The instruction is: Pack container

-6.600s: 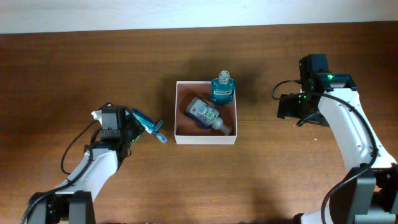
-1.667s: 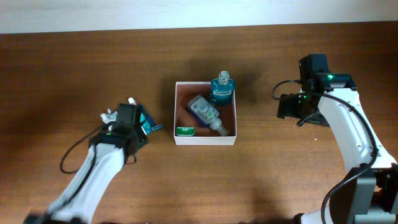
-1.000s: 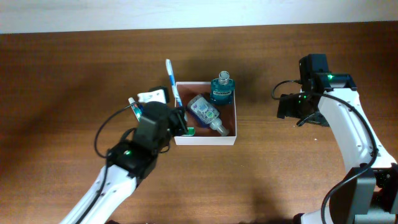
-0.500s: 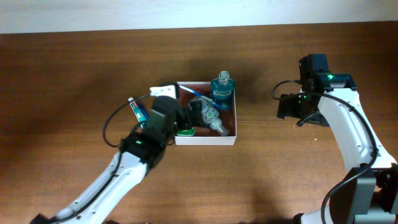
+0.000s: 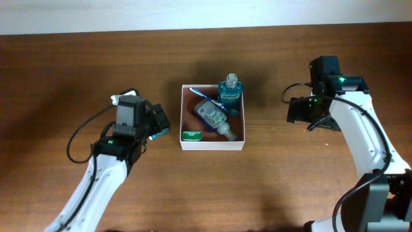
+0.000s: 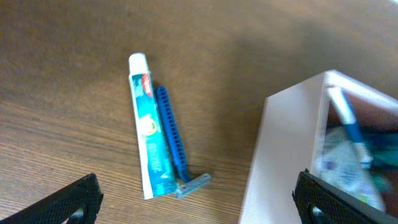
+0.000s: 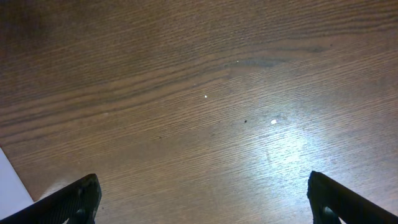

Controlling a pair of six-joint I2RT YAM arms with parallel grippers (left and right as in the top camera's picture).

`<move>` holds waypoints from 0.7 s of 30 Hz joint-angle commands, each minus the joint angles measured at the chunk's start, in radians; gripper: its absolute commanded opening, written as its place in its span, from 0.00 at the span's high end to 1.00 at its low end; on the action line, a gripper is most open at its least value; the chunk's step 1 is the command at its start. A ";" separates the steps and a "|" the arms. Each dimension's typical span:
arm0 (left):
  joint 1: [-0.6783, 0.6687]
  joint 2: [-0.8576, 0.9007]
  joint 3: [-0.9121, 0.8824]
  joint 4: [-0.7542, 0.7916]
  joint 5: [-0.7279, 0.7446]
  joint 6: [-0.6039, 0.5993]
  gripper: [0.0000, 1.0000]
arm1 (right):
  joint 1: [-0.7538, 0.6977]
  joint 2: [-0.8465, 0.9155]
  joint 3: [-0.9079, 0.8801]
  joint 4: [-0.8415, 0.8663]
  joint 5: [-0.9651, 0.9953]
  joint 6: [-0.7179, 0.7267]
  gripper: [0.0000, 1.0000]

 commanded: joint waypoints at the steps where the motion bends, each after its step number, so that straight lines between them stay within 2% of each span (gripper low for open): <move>1: 0.007 0.088 0.013 0.021 -0.033 0.015 0.01 | -0.006 0.003 0.008 0.000 -0.005 -0.006 0.01; 5: 0.014 0.179 0.013 0.068 -0.090 0.011 0.01 | -0.006 0.003 0.008 0.000 -0.005 -0.006 0.01; 9: 0.058 0.256 0.014 0.119 -0.086 -0.031 0.01 | -0.006 0.003 0.008 0.000 -0.005 -0.006 0.01; 17: 0.101 0.277 0.013 0.151 -0.086 -0.042 0.02 | -0.006 0.003 0.008 0.000 -0.005 -0.006 0.01; 21: 0.101 0.289 0.013 0.174 -0.087 -0.041 0.11 | -0.006 0.003 0.008 0.000 -0.005 -0.006 0.02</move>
